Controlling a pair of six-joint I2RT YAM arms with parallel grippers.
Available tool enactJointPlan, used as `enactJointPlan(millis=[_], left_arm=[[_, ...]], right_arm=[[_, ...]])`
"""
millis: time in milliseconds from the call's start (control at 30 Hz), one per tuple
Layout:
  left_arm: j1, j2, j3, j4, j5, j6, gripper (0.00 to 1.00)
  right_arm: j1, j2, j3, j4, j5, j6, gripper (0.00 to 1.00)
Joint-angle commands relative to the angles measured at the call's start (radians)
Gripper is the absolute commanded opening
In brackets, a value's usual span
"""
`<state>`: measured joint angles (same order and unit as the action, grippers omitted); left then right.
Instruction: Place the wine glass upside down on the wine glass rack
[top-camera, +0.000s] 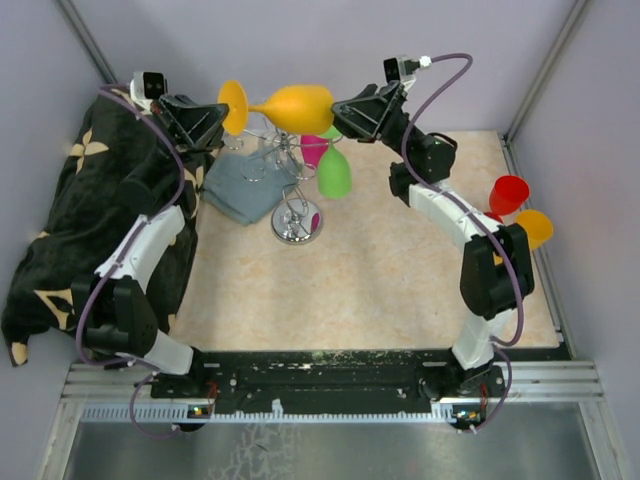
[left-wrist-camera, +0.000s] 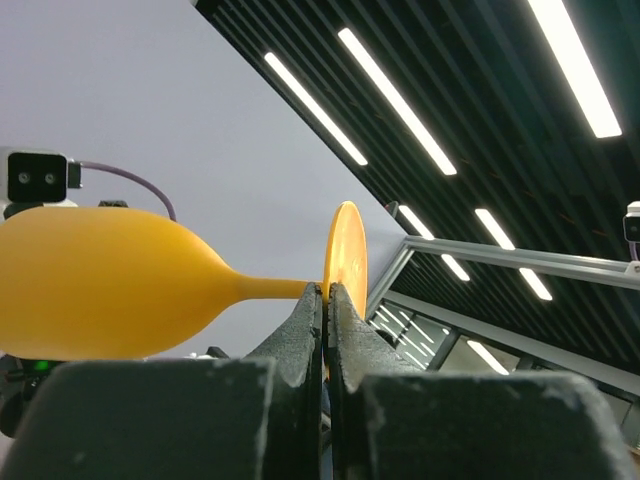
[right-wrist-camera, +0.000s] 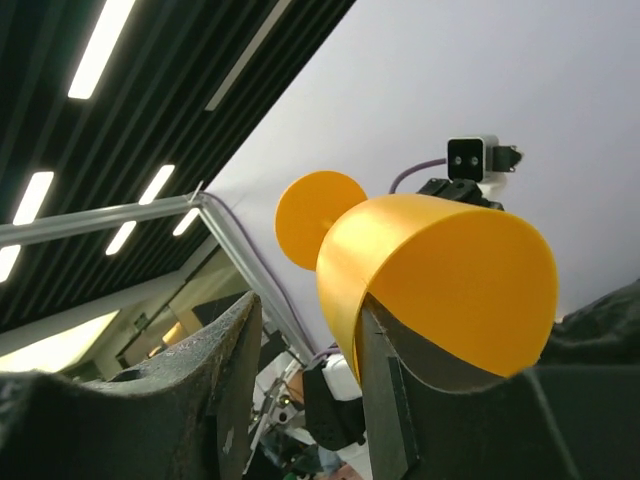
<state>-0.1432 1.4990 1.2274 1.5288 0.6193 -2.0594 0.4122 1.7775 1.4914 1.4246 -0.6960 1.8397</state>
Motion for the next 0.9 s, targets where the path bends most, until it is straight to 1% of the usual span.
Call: enactJointPlan(millis=[0, 200, 433, 633, 867], left_arm=[[0.061, 0.017, 0.05, 0.078, 0.027, -0.085, 0.0], [0.131, 0.002, 0.048, 0.061, 0.027, -0.089, 0.0], [0.181, 0.015, 0.066, 0.046, 0.021, -0.071, 0.0], [0.219, 0.029, 0.071, 0.018, 0.029, -0.04, 0.0], [0.295, 0.051, 0.133, -0.05, 0.061, 0.016, 0.0]], right_arm=[[0.0, -0.079, -0.048, 0.062, 0.013, -0.053, 0.43], [-0.054, -0.181, -0.161, 0.034, -0.006, -0.1, 0.44], [-0.119, -0.244, -0.241, 0.029, -0.036, -0.121, 0.44], [-0.148, -0.269, -0.265, 0.008, -0.063, -0.135, 0.44], [-0.156, -0.267, -0.261, 0.007, -0.1, -0.141, 0.44]])
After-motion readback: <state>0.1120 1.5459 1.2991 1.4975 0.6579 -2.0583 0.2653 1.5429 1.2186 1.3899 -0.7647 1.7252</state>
